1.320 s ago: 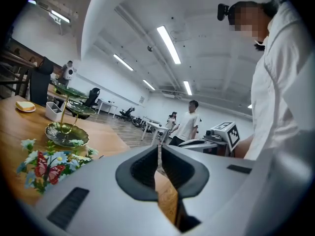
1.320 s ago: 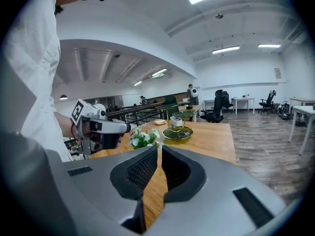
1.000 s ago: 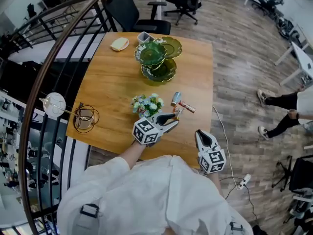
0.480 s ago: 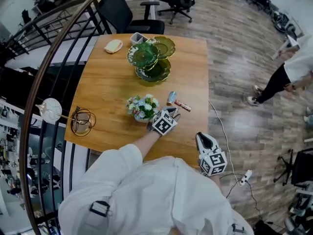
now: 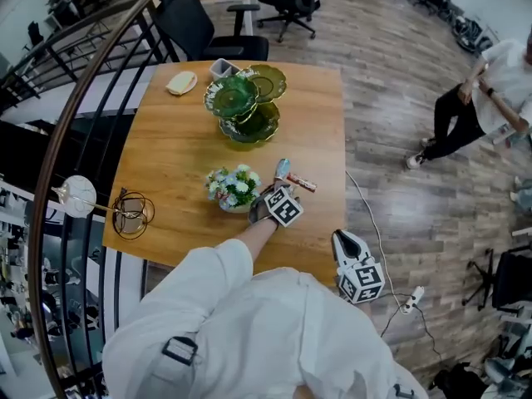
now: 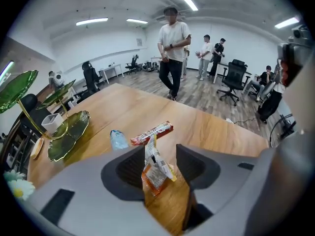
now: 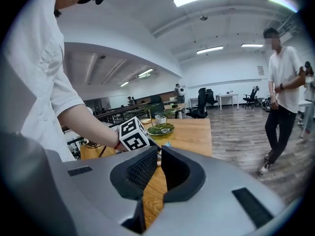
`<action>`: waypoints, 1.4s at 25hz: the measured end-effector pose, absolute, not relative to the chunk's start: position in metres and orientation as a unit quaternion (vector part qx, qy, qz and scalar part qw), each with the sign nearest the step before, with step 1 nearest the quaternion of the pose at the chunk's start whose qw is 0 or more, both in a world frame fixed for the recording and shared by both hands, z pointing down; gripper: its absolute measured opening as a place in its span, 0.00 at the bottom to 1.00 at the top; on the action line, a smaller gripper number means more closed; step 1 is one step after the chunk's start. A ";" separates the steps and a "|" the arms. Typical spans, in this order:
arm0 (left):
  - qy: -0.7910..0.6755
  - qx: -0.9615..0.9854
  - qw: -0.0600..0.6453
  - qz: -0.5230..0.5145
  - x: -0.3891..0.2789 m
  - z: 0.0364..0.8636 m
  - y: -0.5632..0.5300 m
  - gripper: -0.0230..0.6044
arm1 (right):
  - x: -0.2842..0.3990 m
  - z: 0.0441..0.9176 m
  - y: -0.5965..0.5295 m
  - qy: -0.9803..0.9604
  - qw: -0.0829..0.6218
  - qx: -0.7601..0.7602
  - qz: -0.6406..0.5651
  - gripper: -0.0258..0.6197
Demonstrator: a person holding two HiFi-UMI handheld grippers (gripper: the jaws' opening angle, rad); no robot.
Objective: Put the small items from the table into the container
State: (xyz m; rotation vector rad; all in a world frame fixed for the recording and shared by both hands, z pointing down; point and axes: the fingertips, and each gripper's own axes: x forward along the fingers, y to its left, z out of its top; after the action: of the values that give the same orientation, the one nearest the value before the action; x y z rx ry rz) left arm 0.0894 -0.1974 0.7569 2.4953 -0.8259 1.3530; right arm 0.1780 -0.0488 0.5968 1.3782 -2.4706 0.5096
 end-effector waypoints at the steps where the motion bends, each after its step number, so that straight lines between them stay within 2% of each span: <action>1: -0.278 0.837 0.090 0.462 0.090 0.760 -0.198 0.36 | 0.178 0.596 -0.049 -0.852 0.133 0.476 0.175 0.06; 10: -0.275 0.818 0.058 0.502 0.088 0.776 -0.203 0.36 | 0.181 0.595 -0.047 -0.846 0.136 0.485 0.178 0.06; 22: -0.252 0.821 0.063 0.509 0.100 0.786 -0.198 0.35 | 0.183 0.593 -0.044 -0.838 0.140 0.497 0.177 0.06; 26: -0.240 0.822 0.048 0.514 0.098 0.786 -0.197 0.21 | 0.182 0.591 -0.043 -0.837 0.138 0.500 0.175 0.06; 35: -0.235 0.841 0.079 0.482 0.096 0.774 -0.190 0.14 | 0.176 0.594 -0.046 -0.837 0.138 0.501 0.174 0.06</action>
State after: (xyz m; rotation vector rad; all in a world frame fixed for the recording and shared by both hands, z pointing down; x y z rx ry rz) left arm 0.0958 -0.1905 0.7740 2.5157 -0.7039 1.4418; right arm 0.1758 -0.0464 0.5940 1.4491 -2.4202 0.5040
